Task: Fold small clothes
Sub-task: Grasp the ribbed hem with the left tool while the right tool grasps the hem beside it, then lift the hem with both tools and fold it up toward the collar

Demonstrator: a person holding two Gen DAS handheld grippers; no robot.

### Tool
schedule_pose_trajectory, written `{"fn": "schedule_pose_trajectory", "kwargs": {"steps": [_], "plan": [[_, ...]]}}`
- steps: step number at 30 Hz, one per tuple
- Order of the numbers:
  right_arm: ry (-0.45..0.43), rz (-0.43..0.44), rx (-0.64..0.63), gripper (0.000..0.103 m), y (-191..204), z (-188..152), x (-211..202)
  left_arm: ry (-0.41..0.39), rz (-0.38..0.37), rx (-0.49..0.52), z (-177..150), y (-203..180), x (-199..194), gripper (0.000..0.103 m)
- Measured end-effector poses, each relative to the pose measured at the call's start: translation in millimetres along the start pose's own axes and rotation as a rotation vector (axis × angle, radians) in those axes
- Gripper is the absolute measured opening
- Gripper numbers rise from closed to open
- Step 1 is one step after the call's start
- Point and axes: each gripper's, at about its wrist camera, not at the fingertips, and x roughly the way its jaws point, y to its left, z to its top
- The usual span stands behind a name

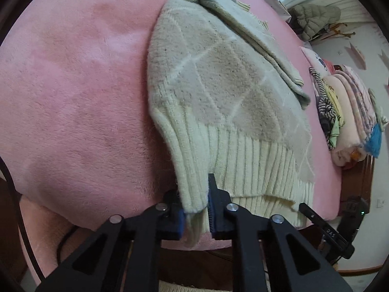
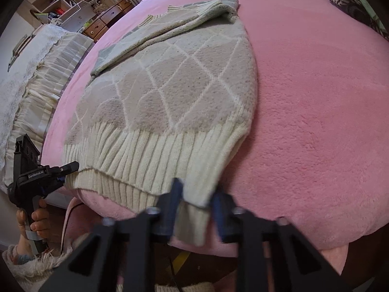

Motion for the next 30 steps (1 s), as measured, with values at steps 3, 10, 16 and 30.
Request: {"fn": "schedule_pose_trajectory", "kwargs": {"steps": [3, 10, 16, 30], "plan": [[-0.029, -0.088, -0.086, 0.012, 14.2, -2.5, -7.9, -0.046, 0.117, 0.119, -4.2, -21.9, -11.8, 0.007], [-0.08, -0.107, -0.13, 0.008, 13.5, -6.2, -35.4, -0.122, 0.239, 0.187, 1.1, -35.4, -41.5, 0.006], [-0.026, -0.098, -0.086, 0.007, -2.0, -14.8, -17.8, -0.06, 0.241, 0.108, 0.8, -7.5, -20.8, 0.006], [0.024, -0.053, -0.03, 0.038, 0.3, -4.0, 1.9, -0.035, 0.132, 0.038, 2.4, 15.5, -19.2, 0.034]]}}
